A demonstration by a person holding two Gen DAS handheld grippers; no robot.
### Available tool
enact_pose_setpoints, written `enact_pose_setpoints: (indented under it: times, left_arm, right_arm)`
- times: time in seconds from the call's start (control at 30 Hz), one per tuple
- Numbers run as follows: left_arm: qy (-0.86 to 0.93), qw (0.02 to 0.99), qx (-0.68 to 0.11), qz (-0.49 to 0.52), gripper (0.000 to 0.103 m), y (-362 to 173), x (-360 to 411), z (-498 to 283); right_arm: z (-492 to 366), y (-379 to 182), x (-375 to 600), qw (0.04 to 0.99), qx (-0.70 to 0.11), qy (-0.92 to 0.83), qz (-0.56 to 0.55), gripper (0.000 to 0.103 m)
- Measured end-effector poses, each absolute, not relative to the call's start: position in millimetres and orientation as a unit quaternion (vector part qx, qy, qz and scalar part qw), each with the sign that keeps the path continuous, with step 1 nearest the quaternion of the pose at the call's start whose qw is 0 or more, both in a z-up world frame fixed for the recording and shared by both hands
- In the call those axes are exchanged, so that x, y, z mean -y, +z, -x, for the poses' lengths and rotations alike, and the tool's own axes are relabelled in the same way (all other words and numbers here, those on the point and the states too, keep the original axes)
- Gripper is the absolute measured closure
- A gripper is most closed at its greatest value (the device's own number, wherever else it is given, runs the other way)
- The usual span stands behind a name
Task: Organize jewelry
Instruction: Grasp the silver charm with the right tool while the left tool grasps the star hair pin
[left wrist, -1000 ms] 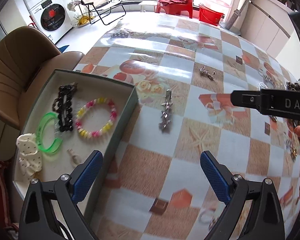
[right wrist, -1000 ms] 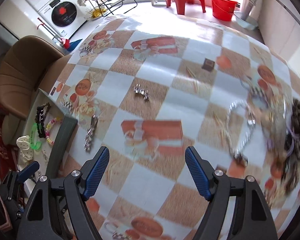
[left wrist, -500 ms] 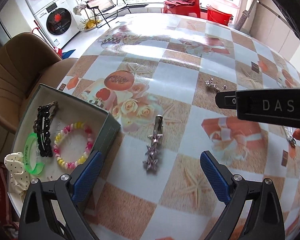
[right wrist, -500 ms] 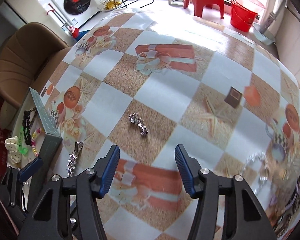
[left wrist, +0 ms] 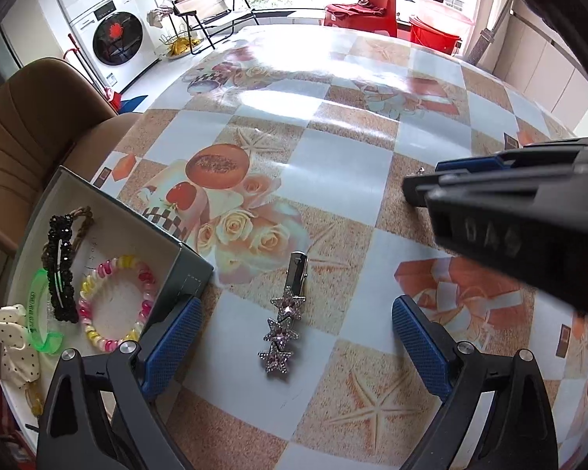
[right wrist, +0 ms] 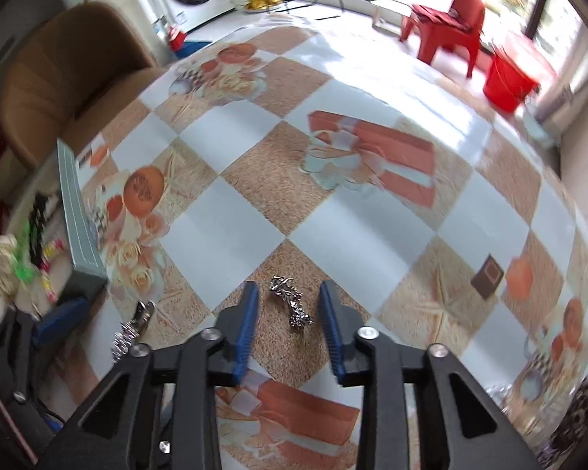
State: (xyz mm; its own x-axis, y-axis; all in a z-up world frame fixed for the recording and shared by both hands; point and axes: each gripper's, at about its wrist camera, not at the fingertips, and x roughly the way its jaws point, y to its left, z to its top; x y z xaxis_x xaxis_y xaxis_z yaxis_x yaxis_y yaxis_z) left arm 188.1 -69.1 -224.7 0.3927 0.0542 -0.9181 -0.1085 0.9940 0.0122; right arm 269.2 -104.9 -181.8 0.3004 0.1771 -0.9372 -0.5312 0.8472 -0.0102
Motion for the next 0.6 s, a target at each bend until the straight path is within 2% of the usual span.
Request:
enact_pose_setpoints:
  times: [0.1, 0.17, 0.43, 0.53, 0.57, 0.6]
  left_arm:
    - [0.036, 0.836, -0.546, 0.033, 0.017, -223, 69, -188]
    - [0.028, 0.837, -0.546, 0.033, 0.028, -223, 69, -192]
    - [0.002, 0.835, -0.550, 0.037, 0.054, -218, 78, -193]
    - [-0.005, 0.834, -0.551, 0.041, 0.077, -216, 79, -193]
    - [-0.009, 0.833, -0.551, 0.040, 0.082, -215, 78, -191]
    - [-0.012, 0.833, -0.552, 0.041, 0.082, -214, 79, -191]
  right_arm:
    - [-267, -181, 105, 0.789, -0.546, 0.225, 0.168, 0.095]
    - [-268, -181, 107, 0.790, -0.549, 0.222, 0.158, 0.095]
    - [-255, -169, 143, 0.795, -0.567, 0.204, 0.068, 0.095]
    - [-244, -164, 160, 0.798, -0.570, 0.192, 0.035, 0.095]
    - [-241, -162, 164, 0.799, -0.571, 0.188, 0.026, 0.095]
    - [-237, -161, 169, 0.799, -0.572, 0.183, 0.016, 0.095]
